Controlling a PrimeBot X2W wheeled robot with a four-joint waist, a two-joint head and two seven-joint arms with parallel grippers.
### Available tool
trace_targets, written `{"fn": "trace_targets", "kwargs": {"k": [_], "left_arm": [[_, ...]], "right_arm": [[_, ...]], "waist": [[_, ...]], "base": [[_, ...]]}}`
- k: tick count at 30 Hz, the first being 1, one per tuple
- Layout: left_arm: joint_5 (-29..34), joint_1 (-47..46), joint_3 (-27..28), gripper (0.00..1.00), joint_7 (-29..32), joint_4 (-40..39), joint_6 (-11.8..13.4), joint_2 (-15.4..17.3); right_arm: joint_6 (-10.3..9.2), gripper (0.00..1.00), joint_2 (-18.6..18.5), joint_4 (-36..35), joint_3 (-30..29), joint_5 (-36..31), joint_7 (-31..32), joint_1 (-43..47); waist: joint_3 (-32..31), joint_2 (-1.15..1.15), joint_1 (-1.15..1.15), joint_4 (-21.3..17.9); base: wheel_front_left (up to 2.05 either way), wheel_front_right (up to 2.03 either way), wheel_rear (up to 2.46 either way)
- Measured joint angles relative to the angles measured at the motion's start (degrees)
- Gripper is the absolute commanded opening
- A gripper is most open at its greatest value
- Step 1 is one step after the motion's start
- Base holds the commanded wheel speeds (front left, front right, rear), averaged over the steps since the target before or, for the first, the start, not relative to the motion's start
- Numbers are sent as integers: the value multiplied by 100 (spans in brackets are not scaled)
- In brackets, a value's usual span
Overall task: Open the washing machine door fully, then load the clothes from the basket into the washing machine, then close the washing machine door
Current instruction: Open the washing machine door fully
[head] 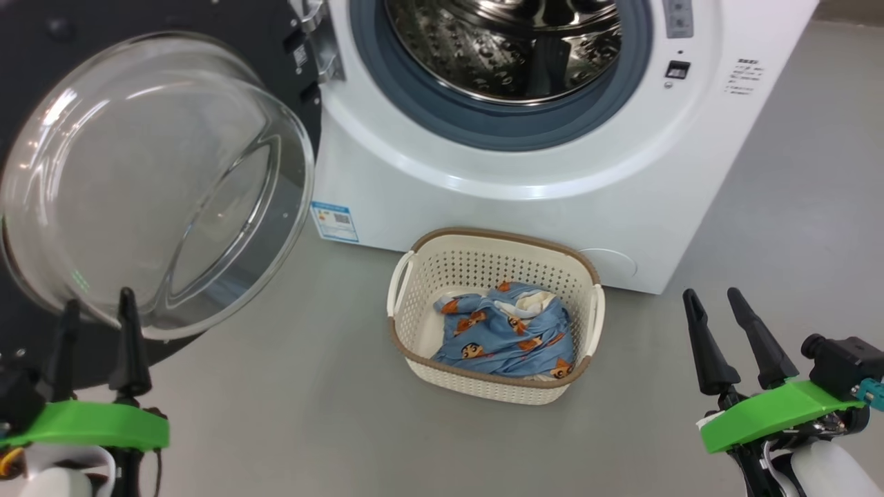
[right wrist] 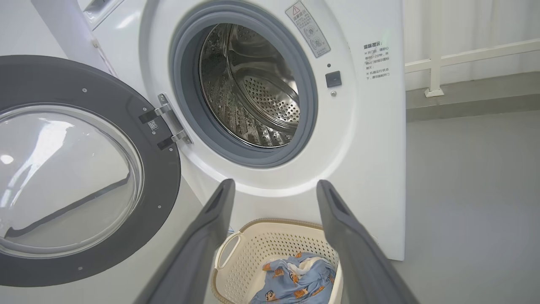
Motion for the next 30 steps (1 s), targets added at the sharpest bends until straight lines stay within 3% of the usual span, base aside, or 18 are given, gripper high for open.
{"fn": "trace_targets", "kwargs": {"k": [8, 30], "left_arm": [[-16, 460, -193, 100, 0, -372, -1, -334], [526, 1023, -189, 100, 0, -918, -9, -760]], "right_arm": [[0, 100, -58, -53, 110, -3, 0, 48], [0, 100, -357, -66, 286, 47, 0, 141]], "waist": [[-191, 0, 0, -342], [-501, 0, 0, -1542]], "base": [[0, 0, 0], [0, 0, 0]]}}
